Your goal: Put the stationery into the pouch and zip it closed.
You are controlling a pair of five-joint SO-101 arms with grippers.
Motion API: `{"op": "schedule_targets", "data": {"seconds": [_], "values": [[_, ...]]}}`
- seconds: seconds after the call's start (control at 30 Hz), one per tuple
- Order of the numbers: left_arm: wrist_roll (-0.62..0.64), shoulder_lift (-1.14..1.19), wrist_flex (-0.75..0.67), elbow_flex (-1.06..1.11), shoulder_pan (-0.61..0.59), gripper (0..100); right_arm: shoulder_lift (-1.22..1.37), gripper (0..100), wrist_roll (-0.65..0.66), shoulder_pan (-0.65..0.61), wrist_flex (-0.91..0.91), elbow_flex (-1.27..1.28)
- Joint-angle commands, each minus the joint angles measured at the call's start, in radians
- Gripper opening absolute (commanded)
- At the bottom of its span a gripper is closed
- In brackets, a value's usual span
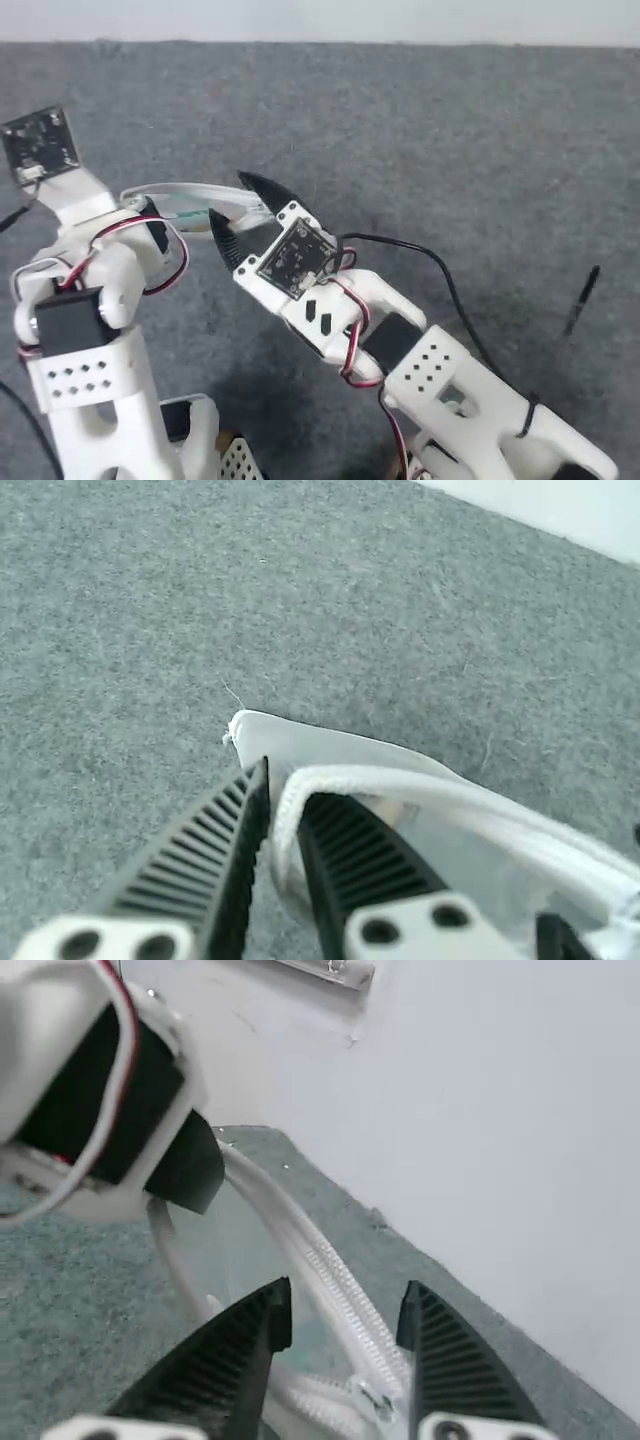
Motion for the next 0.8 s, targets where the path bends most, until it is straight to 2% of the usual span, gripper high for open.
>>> {"op": "schedule_targets", "data": {"seconds": [0.0,0.63,0.77], "values": [[-0.009,0.002,-0.031,-0.01,-0.006,1,-0.102,17.3,0.008,-0.035,0.085,-0.008],[-0.009,0.005,-0.032,-0.01,-0.006,1,-0.404,17.3,0.006,-0.031,0.473,-0.006],[-0.009,0.005,-0.032,-0.01,-0.006,1,-0.427,17.3,-0.106,-0.03,0.542,-0.006]]}}
